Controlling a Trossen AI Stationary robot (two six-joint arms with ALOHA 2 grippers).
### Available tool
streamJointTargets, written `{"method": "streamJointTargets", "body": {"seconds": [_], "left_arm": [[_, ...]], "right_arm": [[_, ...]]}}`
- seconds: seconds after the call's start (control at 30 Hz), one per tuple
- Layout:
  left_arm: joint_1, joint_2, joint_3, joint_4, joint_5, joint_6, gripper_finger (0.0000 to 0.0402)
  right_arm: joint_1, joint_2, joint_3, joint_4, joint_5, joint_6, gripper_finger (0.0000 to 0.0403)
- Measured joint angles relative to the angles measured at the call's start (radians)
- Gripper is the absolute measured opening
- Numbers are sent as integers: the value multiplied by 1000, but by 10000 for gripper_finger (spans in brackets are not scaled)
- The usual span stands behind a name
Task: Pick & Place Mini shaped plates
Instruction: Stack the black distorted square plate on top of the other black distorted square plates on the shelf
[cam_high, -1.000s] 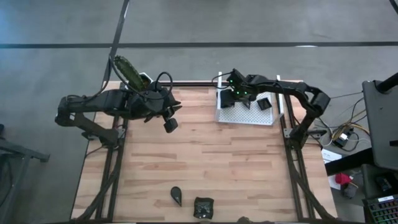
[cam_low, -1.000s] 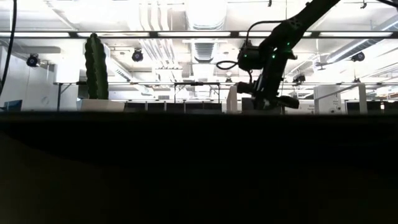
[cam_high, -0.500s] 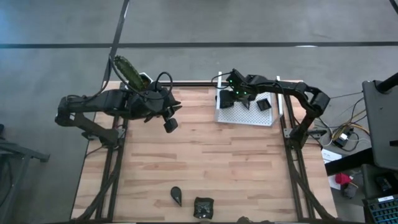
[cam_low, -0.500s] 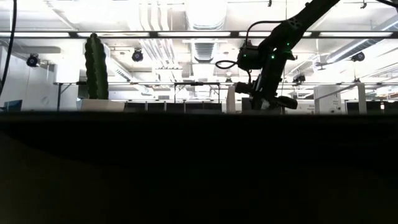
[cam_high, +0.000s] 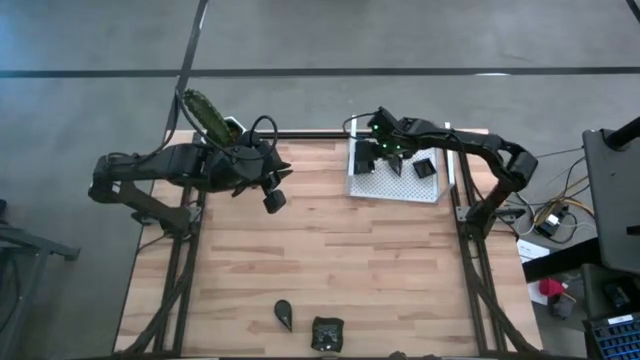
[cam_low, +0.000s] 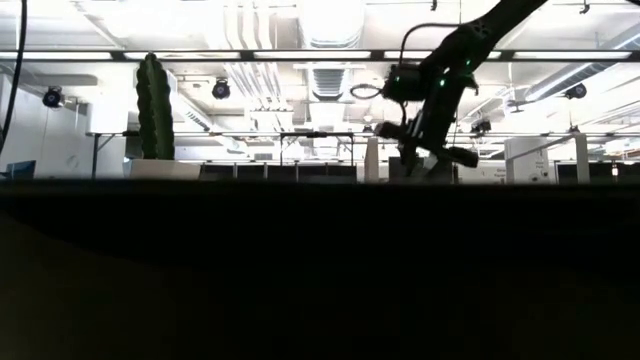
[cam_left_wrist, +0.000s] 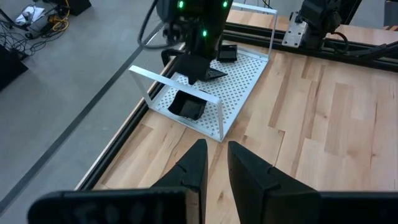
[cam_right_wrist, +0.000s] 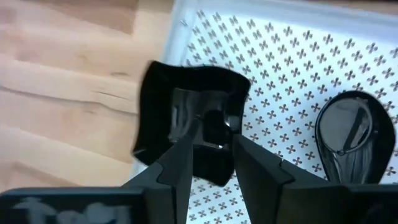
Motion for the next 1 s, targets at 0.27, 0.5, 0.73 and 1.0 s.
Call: {"method": "streamJointTargets", "body": {"seconds": [0.27,0.5,0.73,1.0], "left_arm": [[0,0,0,0,0,3,57],[0,0,0,0,0,13,57],[-1,0,0,0,0,47,58],[-21,0,0,0,66,98,57]], "right_arm": [[20,-162,0,-17,0,-27,101],[158,-354,0,-31,7,-127,73],[379,-489,0,-37,33,-326,31],[692,-541,0,-37,29,-533,9]]}}
